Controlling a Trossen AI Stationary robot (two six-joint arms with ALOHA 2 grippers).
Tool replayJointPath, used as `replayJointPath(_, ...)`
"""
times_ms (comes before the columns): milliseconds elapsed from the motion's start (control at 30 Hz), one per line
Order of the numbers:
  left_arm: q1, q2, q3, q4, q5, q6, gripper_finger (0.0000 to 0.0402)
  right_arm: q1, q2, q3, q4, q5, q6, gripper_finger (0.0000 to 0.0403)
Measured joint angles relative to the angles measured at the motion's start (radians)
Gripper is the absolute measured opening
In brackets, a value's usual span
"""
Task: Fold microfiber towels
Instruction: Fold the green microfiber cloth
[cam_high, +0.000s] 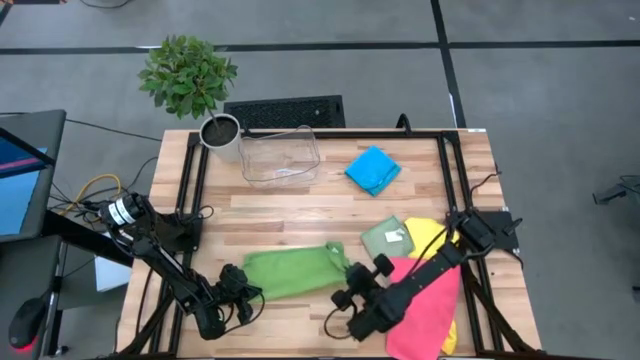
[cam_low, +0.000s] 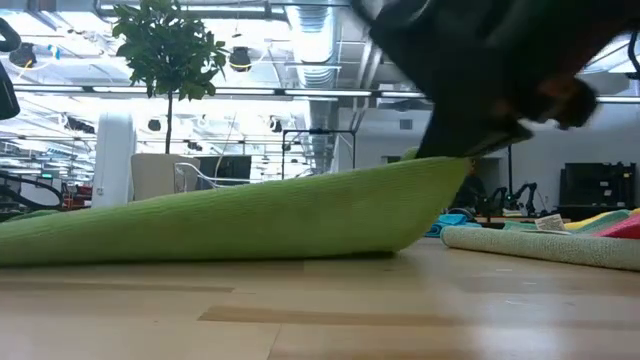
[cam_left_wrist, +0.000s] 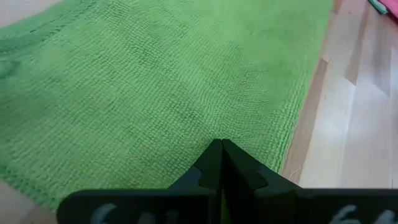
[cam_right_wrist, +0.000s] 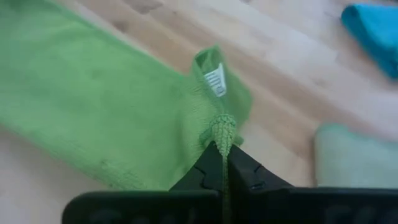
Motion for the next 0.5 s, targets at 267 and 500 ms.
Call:
replayJointPath(267,0.0,0.0,0.0,0.003,-0.01,0.004,0.0,0.058,0.006,0.0,0.026,-0.014,0.156,0.002)
replayJointPath(500,0.001,0.0,0.0,0.005,-0.017,0.007,0.0,0.054,0.006,0.0,0.108,-0.003,0.075,0.0019)
